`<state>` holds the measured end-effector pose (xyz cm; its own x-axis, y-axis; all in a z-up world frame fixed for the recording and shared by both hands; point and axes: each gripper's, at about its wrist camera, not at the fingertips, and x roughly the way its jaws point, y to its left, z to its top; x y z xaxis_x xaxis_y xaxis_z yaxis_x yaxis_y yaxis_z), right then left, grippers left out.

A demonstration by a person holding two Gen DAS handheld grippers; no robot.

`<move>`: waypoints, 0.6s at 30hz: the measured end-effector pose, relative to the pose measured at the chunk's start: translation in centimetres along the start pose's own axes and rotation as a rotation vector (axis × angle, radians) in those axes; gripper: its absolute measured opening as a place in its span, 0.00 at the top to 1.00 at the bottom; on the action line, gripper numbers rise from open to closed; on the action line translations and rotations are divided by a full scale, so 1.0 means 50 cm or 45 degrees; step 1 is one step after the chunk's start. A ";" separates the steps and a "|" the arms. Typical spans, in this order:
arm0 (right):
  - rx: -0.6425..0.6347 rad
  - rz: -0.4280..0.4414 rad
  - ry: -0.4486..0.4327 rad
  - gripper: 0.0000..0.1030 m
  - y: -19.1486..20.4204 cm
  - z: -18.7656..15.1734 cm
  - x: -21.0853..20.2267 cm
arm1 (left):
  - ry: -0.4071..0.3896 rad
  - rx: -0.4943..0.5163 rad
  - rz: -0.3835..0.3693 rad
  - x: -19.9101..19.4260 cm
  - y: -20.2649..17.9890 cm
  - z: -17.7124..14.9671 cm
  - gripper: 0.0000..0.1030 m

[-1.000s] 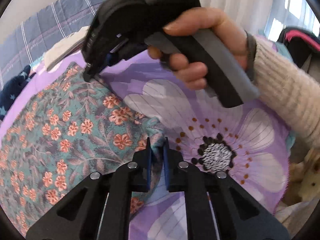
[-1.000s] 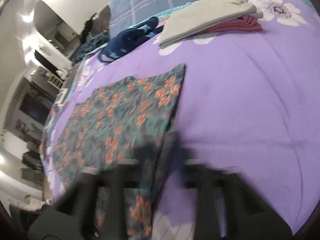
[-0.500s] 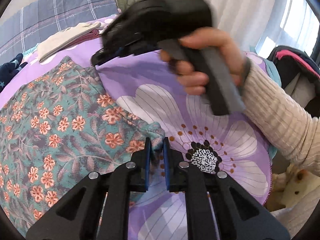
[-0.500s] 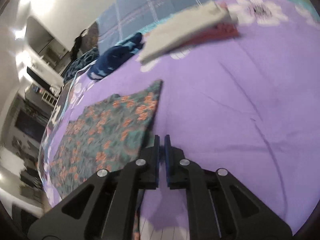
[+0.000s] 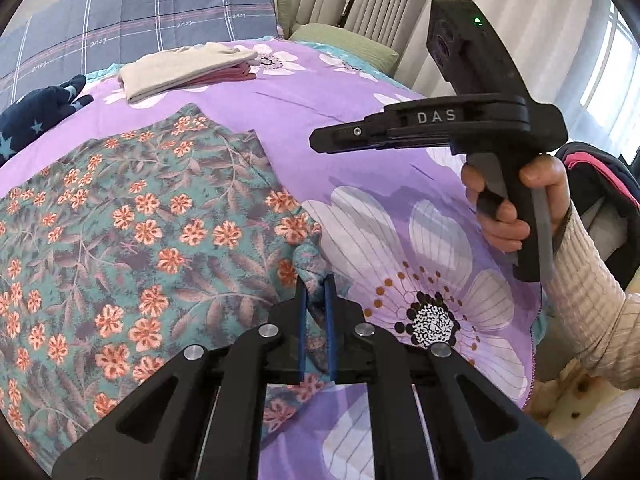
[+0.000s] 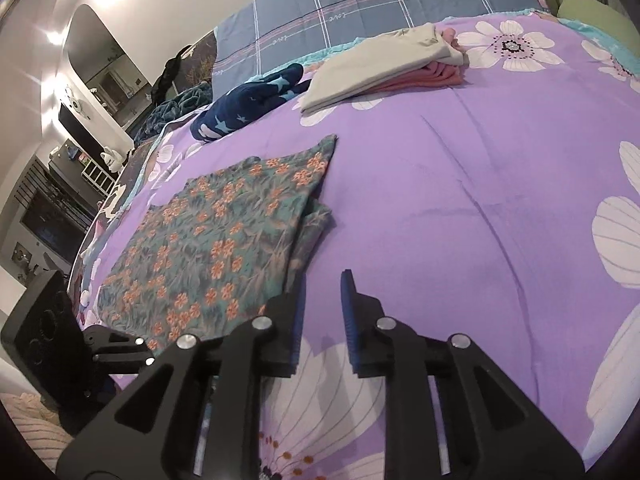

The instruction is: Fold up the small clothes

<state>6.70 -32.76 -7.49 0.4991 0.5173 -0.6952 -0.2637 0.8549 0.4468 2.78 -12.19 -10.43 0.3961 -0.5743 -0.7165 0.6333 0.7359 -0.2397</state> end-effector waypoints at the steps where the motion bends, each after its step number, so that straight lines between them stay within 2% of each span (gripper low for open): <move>1: 0.005 0.005 0.009 0.81 0.004 -0.005 -0.003 | -0.003 0.008 0.004 -0.001 -0.012 0.003 0.93; 5: -0.039 0.038 0.069 0.79 0.023 -0.038 -0.007 | -0.013 0.026 0.012 -0.013 -0.037 0.002 0.93; 9: -0.086 -0.015 0.112 0.74 0.036 -0.069 -0.007 | 0.058 0.064 -0.105 0.008 -0.071 0.000 0.93; 12: -0.064 -0.038 0.068 0.74 0.033 -0.070 -0.027 | 0.145 0.129 -0.221 0.056 -0.119 -0.009 0.93; 13: -0.042 -0.034 0.038 0.74 0.028 -0.066 -0.041 | 0.174 0.145 -0.243 0.072 -0.133 -0.015 0.93; 14: -0.031 -0.035 0.020 0.74 0.026 -0.065 -0.051 | 0.183 0.171 -0.221 0.084 -0.148 -0.023 0.93; 16: -0.024 -0.046 -0.003 0.73 0.022 -0.061 -0.066 | 0.158 0.208 -0.210 0.075 -0.160 -0.027 0.95; 18: -0.027 -0.055 0.001 0.73 0.023 -0.063 -0.072 | 0.119 0.200 -0.223 0.044 -0.154 -0.025 0.92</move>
<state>1.98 -33.54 -6.25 0.5099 0.4796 -0.7141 -0.2591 0.8772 0.4041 -2.08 -18.66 -10.97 0.2126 -0.6469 -0.7323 0.7854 0.5590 -0.2658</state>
